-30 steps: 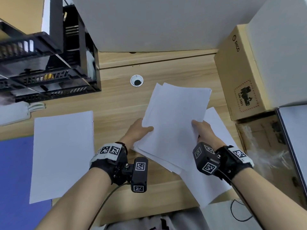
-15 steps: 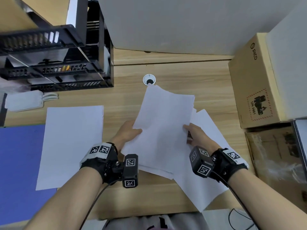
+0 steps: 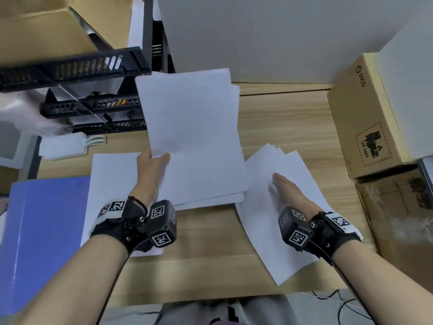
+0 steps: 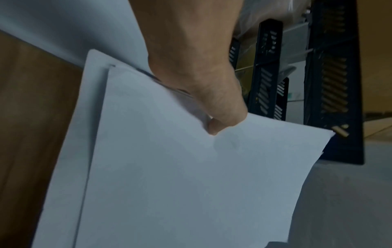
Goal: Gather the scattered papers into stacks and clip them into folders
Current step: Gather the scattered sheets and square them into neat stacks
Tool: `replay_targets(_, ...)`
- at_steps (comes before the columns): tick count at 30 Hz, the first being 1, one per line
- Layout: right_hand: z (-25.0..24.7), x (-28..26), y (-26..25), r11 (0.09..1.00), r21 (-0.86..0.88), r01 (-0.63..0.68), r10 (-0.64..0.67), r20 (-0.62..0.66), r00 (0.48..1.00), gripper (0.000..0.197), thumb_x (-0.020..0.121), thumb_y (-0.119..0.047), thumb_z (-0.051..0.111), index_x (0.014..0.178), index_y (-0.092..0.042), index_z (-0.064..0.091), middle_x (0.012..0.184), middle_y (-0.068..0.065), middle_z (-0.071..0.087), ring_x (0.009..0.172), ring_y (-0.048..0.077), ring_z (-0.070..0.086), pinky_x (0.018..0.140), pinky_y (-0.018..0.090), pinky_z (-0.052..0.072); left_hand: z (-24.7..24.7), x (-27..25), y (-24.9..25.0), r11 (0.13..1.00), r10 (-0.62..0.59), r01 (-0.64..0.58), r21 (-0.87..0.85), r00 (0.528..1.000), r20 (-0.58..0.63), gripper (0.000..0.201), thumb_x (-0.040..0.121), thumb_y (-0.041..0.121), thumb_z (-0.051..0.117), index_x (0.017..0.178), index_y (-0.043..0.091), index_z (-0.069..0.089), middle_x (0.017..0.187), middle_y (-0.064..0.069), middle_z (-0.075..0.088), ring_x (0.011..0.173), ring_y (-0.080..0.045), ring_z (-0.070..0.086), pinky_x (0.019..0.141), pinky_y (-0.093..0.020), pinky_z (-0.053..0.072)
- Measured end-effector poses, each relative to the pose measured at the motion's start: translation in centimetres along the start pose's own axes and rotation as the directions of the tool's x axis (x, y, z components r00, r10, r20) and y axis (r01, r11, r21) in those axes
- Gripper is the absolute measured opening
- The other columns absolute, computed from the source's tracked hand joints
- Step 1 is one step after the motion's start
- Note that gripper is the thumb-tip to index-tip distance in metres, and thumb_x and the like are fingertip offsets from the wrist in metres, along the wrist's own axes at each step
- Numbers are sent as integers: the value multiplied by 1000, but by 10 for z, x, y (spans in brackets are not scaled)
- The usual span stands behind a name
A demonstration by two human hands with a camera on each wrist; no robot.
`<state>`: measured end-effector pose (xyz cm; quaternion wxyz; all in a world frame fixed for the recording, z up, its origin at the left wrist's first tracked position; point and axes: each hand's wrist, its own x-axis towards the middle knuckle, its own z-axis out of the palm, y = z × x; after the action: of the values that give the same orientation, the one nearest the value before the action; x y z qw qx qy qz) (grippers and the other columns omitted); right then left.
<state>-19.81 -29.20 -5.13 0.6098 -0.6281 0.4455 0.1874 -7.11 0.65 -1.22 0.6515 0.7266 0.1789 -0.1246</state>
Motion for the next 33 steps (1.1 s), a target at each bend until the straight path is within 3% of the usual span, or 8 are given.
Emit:
replay_targets(2, 9, 1, 3, 997, -74, -9, 12, 38, 999, 46, 103, -17, 42, 146, -4, 36, 147, 2, 35, 139, 24, 31, 108, 34, 29, -9, -2, 6, 997, 10, -12, -73, 1000, -25, 35, 85, -2, 57, 111, 18, 67, 111, 0, 72, 105, -23, 67, 91, -37, 53)
replay_targets(5, 23, 1, 2, 997, -66, -35, 39, 66, 997, 13, 102, -18, 40, 111, -14, 48, 127, 0, 27, 110, 21, 42, 87, 35, 42, -14, -9, 8, 991, -14, 18, -136, 999, 28, 37, 87, -3, 55, 116, 19, 64, 119, -4, 70, 108, -23, 67, 93, -38, 53)
replay_targets(10, 28, -18, 3, 999, 15, 44, -46, 110, 993, 55, 102, -9, 38, 153, -19, 21, 158, 3, 21, 143, 26, 28, 91, 28, 38, -5, -16, -16, 991, -118, 129, -45, 972, 204, 38, 89, -3, 54, 120, 18, 64, 120, -4, 69, 111, -24, 65, 95, -40, 51)
replay_targets(16, -37, -17, 31, 992, -94, 79, -89, -106, 990, 44, 97, -9, 47, 140, -18, 48, 124, 5, 47, 95, 11, 52, 74, 23, 40, 18, -25, -68, 910, -400, 338, 240, 866, 301, 33, 91, 5, 60, 123, 13, 60, 120, -9, 68, 108, -28, 65, 95, -42, 51)
replay_targets(21, -71, -18, 57, 956, -266, 123, -170, -164, 972, 54, 91, -10, 60, 141, -24, 46, 152, 0, 34, 141, 20, 32, 107, 34, 33, 34, -47, -84, 835, -448, 272, 478, 841, 304, 33, 95, 3, 52, 128, 5, 55, 118, -7, 63, 103, -22, 59, 74, -25, 46)
replay_targets(25, -71, -6, 67, 918, -395, 12, -102, -209, 973, 66, 84, -18, 68, 143, -12, 40, 148, 7, 34, 135, 24, 35, 104, 33, 33, 39, -50, -85, 829, -423, 228, 510, 853, 307, 28, 96, 2, 50, 121, 11, 57, 112, -3, 62, 92, -16, 59, 65, -18, 44)
replay_targets(28, -69, -1, 68, 908, -419, -22, -112, -291, 950, 59, 74, -22, 74, 127, -10, 51, 123, 6, 49, 115, 30, 51, 93, 40, 46, 45, -46, -83, 839, -397, 214, 500, 870, 294, 30, 95, -1, 48, 120, 13, 57, 117, -5, 62, 97, -19, 59, 78, -25, 47)
replay_targets(33, -71, 5, 71, 899, -426, -98, -14, -254, 967, 81, 56, -51, 76, 127, -21, 49, 123, 1, 57, 115, 28, 55, 99, 50, 44, 57, -41, -79, 851, -368, 217, 478, 896, 249, 42, 95, 1, 44, 135, 12, 52, 120, 3, 59, 105, -18, 56, 89, -27, 43)
